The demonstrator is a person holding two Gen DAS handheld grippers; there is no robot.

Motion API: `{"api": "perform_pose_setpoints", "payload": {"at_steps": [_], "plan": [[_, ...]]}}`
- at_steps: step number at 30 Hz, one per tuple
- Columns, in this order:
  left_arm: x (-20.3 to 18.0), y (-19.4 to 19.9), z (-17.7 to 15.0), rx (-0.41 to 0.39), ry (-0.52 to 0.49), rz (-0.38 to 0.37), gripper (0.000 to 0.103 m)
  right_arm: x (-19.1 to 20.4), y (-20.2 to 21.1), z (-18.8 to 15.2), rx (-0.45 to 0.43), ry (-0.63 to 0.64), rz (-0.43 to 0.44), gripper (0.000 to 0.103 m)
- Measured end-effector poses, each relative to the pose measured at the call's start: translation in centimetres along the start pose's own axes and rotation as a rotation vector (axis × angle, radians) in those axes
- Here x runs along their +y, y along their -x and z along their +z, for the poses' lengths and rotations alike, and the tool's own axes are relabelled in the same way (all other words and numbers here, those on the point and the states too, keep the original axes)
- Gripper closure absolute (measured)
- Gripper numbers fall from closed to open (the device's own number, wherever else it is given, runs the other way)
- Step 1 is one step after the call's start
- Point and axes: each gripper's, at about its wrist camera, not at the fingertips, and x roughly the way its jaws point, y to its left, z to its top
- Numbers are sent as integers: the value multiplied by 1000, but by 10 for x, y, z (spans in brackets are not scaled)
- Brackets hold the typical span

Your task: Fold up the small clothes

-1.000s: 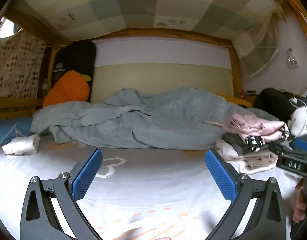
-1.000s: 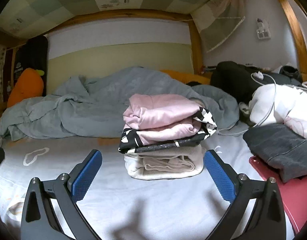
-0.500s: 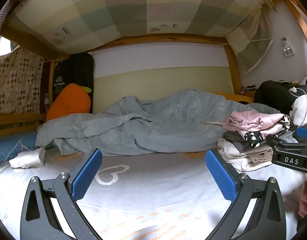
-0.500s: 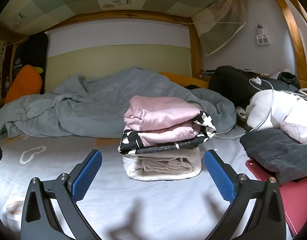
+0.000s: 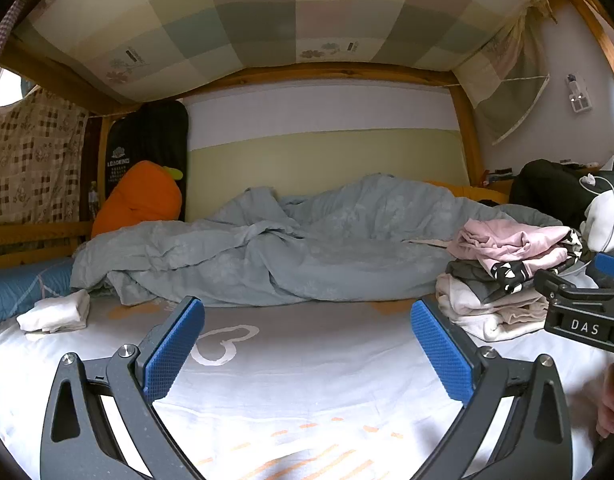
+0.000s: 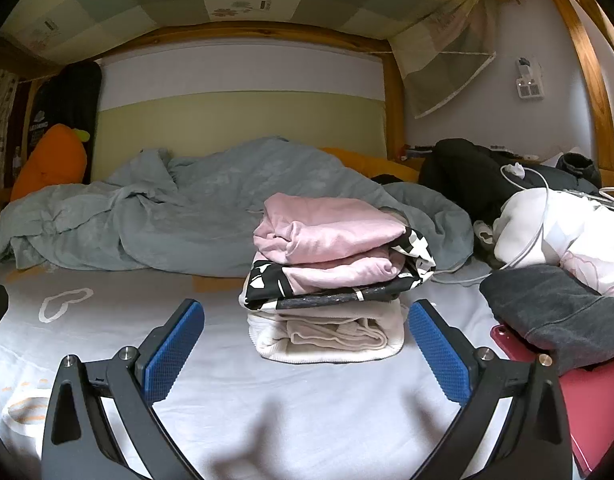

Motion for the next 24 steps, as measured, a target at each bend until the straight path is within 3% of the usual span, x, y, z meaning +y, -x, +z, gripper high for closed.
{"api": "perform_pose_setpoints", "payload": {"at_steps": [24], "plan": [[8,-5,-2,32,26,-10,0,2,-3,-1,22,6,-21,1]]}}
